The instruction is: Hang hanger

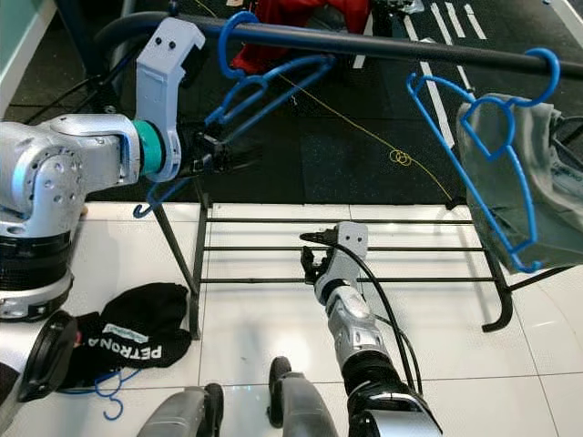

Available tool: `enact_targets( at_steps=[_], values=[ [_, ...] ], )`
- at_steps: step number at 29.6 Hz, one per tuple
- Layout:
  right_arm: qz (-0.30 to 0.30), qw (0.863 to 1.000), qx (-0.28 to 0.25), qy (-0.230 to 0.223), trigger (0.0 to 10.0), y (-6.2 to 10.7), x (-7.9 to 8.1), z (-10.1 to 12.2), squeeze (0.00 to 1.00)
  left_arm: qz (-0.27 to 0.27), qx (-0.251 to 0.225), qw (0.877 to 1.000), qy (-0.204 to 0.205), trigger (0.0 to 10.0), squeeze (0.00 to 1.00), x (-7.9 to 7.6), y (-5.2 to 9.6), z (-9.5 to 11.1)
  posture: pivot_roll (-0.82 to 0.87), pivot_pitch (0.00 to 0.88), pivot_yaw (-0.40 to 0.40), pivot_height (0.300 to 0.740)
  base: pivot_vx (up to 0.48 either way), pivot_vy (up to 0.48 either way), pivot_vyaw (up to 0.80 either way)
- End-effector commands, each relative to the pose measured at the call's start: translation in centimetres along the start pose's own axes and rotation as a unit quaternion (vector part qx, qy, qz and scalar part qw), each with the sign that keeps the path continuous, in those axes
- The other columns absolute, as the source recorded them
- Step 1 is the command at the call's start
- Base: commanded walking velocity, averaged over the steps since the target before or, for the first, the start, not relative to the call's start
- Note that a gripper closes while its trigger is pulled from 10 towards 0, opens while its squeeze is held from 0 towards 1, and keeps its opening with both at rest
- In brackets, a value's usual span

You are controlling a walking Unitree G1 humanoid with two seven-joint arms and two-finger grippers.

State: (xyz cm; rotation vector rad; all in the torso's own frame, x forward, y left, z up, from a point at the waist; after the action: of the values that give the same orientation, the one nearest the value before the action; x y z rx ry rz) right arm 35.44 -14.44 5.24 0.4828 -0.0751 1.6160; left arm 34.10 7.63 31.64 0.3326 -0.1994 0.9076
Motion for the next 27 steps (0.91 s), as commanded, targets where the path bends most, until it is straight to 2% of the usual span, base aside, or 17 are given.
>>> enact_targets(
  at_steps=[1,5,14,19,21,27],
  values=[
    [-0.008,1.0,0.01,-0.003,10.0,0.4,-0.5,-0.8,0.0,0.004,-0.025,0.998,-0.057,10.0,0.0,-0.7,0.3,1.0,0.04,0.213,0.024,0.74,0.0,0.0,0.0],
    [-0.007,1.0,0.01,-0.003,10.0,0.3,-0.4,-0.7,0.0,-0.009,-0.022,0.996,-0.088,10.0,0.0,-1.5,0.4,0.7,0.04,0.215,0.023,0.74,0.0,0.0,0.0],
    [-0.007,1.0,0.01,-0.003,10.0,0.3,-0.4,-0.7,0.0,-0.041,-0.048,0.993,-0.104,10.0,0.0,-2.4,0.8,0.8,0.04,0.222,0.023,0.74,0.0,0.0,0.0],
    [-0.008,1.0,0.01,-0.003,10.0,0.3,-0.4,-0.6,0.0,-0.038,-0.092,0.988,-0.122,10.0,0.0,-2.5,1.5,1.0,0.03,0.222,0.024,0.74,0.0,0.0,0.0],
    [-0.007,1.0,0.01,-0.003,10.0,0.4,-0.4,-0.6,0.0,-0.032,-0.118,0.981,-0.149,10.0,0.0,-2.8,2.2,0.4,0.04,0.217,0.024,0.74,0.0,0.0,0.0],
    [-0.006,1.0,0.009,-0.003,10.0,0.4,-0.4,-0.6,0.0,-0.001,-0.121,0.979,-0.162,10.0,0.0,-2.2,2.5,-0.6,0.03,0.215,0.021,0.74,0.0,0.0,0.0]
  ],
)
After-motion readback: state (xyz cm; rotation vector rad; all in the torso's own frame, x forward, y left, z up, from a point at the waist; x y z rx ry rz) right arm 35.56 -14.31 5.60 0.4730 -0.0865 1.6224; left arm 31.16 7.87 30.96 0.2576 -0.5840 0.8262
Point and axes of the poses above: a point about 5 cm out from each wrist's last joint towards the gripper, its own y axis pointing back from the gripper into the wrist, its own z axis along the axis of the wrist's last joint, x = y × z, the point moved 2 cm from there along -y, pointing out of the wrist towards the gripper, and after that the axes turned 7 degrees about -y, right-handed, at the moved point
